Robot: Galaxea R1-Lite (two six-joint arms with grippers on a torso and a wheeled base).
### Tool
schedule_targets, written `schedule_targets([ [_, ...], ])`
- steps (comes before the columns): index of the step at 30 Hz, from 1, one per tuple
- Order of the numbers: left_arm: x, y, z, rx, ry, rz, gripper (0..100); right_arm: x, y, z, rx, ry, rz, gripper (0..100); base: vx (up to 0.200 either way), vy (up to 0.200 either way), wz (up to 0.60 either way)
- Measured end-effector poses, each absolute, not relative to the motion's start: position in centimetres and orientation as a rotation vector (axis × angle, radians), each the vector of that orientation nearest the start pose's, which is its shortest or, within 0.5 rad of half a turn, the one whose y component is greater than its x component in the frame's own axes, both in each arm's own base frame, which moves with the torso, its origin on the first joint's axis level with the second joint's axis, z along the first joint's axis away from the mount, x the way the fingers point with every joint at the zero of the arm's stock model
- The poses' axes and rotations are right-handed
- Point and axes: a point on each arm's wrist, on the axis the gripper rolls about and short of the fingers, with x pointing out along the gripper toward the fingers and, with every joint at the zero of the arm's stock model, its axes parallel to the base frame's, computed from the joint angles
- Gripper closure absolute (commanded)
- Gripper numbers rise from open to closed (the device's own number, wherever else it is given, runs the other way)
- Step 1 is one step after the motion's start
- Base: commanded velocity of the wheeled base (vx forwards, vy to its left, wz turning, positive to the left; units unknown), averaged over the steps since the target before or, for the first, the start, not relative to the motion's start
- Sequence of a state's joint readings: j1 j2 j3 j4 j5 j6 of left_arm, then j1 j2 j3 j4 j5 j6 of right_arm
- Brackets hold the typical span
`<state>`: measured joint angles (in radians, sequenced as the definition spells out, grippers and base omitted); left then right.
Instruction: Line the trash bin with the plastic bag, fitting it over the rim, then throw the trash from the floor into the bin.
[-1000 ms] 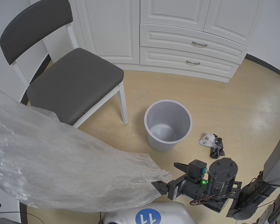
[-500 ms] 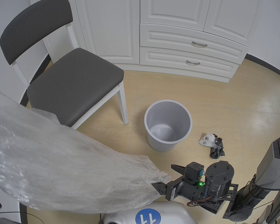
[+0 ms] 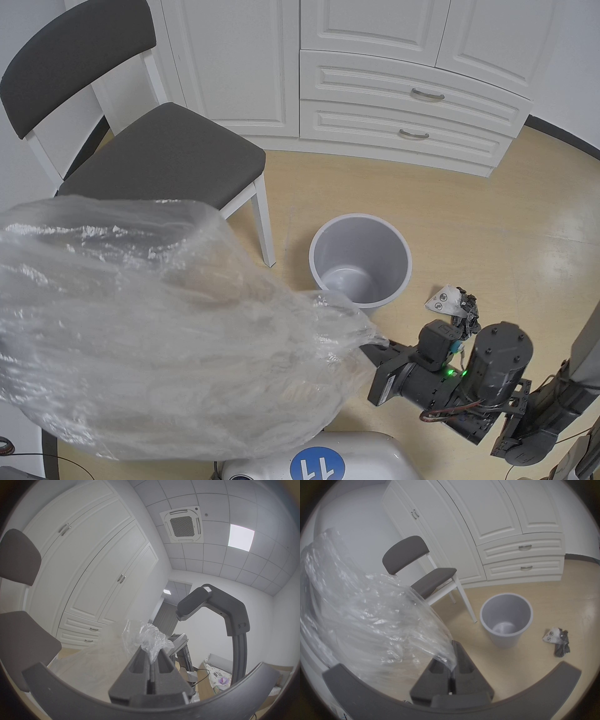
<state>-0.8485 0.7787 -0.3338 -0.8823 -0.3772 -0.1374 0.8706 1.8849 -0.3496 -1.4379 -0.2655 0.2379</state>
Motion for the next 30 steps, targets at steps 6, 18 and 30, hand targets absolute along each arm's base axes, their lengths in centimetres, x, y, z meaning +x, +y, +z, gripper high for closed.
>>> schedule_targets([
  [6, 4.1, -5.8, 24.4, -0.24, -0.332, -1.233, 100, 18.1, 18.7, 13.2, 0.136, 0.151, 0.532, 100, 0.0, 0.0, 0.0],
  [18, 5.6, -6.6, 22.5, -0.184, -0.142, -1.161, 100, 16.9, 14.7, 19.1, 0.108, 0.094, 0.397, 100, 0.0, 0.0, 0.0],
  [30, 6.8, -7.4, 21.2, -0.101, 0.04, -1.115, 100, 13.0, 12.6, 23.1, 0.072, -0.015, 0.39, 100, 0.0, 0.0, 0.0],
])
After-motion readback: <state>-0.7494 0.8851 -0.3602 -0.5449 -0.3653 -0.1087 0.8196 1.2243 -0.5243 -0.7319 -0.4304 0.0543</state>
